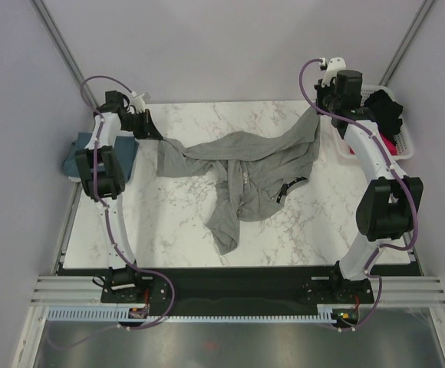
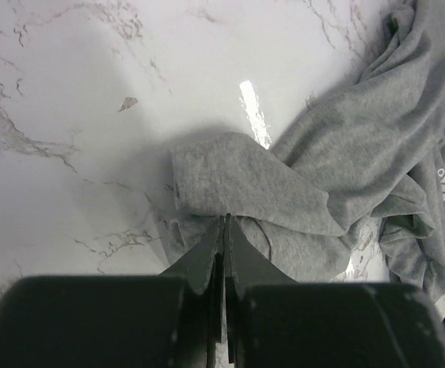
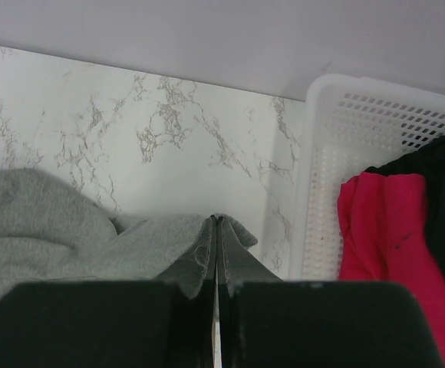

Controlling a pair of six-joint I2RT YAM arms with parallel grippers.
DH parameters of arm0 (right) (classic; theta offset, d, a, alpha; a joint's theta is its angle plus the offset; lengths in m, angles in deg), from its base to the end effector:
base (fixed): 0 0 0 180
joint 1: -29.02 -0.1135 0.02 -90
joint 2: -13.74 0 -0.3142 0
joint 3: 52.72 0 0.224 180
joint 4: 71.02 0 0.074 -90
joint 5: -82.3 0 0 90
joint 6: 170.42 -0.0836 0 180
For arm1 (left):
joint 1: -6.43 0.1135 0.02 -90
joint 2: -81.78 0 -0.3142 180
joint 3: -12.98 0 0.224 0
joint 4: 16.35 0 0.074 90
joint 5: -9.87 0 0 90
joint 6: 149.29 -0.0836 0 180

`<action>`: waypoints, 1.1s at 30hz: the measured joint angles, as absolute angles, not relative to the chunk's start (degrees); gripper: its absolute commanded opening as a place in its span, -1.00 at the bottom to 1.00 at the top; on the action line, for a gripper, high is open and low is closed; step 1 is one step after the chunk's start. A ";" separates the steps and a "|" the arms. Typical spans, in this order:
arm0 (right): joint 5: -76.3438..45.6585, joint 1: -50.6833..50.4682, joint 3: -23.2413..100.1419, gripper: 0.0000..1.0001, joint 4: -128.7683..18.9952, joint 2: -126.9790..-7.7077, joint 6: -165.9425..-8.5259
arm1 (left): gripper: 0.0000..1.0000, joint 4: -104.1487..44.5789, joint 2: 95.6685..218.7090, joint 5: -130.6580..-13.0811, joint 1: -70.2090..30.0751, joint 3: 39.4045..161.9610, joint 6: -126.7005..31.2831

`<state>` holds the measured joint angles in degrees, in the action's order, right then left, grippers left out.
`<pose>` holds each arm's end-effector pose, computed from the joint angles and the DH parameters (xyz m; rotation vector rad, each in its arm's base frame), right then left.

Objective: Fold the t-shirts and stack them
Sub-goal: Flatten the tshirt out

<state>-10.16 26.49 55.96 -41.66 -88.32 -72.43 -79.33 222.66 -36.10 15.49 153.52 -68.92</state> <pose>0.4528 0.0236 0.3857 -0.2083 1.9563 -0.0201 0.5503 0.0289 0.1906 0.2451 2.4294 -0.8761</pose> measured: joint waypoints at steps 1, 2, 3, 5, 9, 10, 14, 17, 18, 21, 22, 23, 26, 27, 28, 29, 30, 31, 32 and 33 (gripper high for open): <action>-10.16 26.49 55.96 -1.00 -41.66 -88.32 -72.45 | -0.96 -79.33 222.14 -36.10 15.49 153.61 -68.94; -10.16 26.49 55.96 -1.00 -41.66 -88.32 -72.43 | -0.96 -79.33 221.59 -36.10 15.49 153.61 -68.94; -10.18 26.49 55.96 -1.00 -41.66 -88.32 -72.43 | -0.96 -79.33 220.93 -36.12 15.49 153.61 -68.94; -10.16 26.49 55.96 -1.00 -41.66 -88.32 -72.45 | -0.96 -79.35 219.80 -36.47 15.49 153.61 -69.11; -10.18 26.49 55.96 -1.00 -41.66 -88.32 -72.45 | -0.30 -79.33 218.51 -37.43 15.49 154.22 -70.21; -10.18 26.49 55.96 -1.00 -41.68 -88.32 -72.47 | -0.05 -79.33 218.33 -37.98 15.47 154.27 -70.51; -10.18 26.49 55.96 -1.00 -41.68 -88.32 -72.47 | 0.03 -79.53 218.12 -39.88 15.47 154.27 -70.73; -10.20 26.49 55.96 -1.00 -41.68 -88.32 -72.47 | 0.04 -79.53 218.12 -40.80 15.47 154.27 -70.71; -10.18 26.49 55.96 -1.00 -41.68 -88.32 -72.47 | 0.04 -79.53 218.12 -40.89 15.47 154.27 -70.69; -10.18 26.49 55.96 -1.00 -41.68 -88.32 -72.47 | 0.01 -79.53 218.22 -41.04 15.47 154.29 -70.71; -10.18 26.49 55.96 -1.00 -41.68 -88.32 -72.47 | 0.01 -79.53 218.38 -41.04 15.47 154.49 -70.71; -10.18 26.49 55.96 -1.00 -41.68 -88.35 -72.47 | 0.01 -79.55 218.86 -41.04 15.47 154.99 -70.71; -10.18 26.49 55.96 -1.00 -41.68 -88.32 -72.47 | -0.01 -79.11 221.18 -41.06 15.43 156.85 -70.73; -10.18 26.49 55.96 -1.00 -41.68 -88.32 -72.47 | -0.02 -78.98 222.25 -41.11 15.43 157.22 -70.75; -10.18 26.49 55.96 -1.00 -41.68 -88.32 -72.47 | -0.02 -78.87 223.01 -41.24 15.40 157.28 -70.75; -10.18 26.49 55.96 -1.00 -41.68 -88.32 -72.45 | -0.02 -78.94 223.80 -41.32 15.40 157.28 -70.75; -10.18 26.49 55.96 -1.00 -41.68 -88.32 -72.43 | -0.02 -78.96 224.50 -41.54 15.40 157.28 -70.77; -10.16 26.49 55.96 -1.00 -41.68 -88.32 -72.43 | -0.02 -78.98 225.15 -41.74 15.40 157.28 -70.77; -10.16 26.49 55.96 -1.00 -41.68 -88.32 -72.43 | -0.03 -79.00 225.68 -42.00 15.40 157.28 -70.80; -10.16 26.49 55.96 -1.00 -41.68 -88.32 -72.43 | -0.02 -79.11 226.14 -42.18 15.40 157.28 -70.80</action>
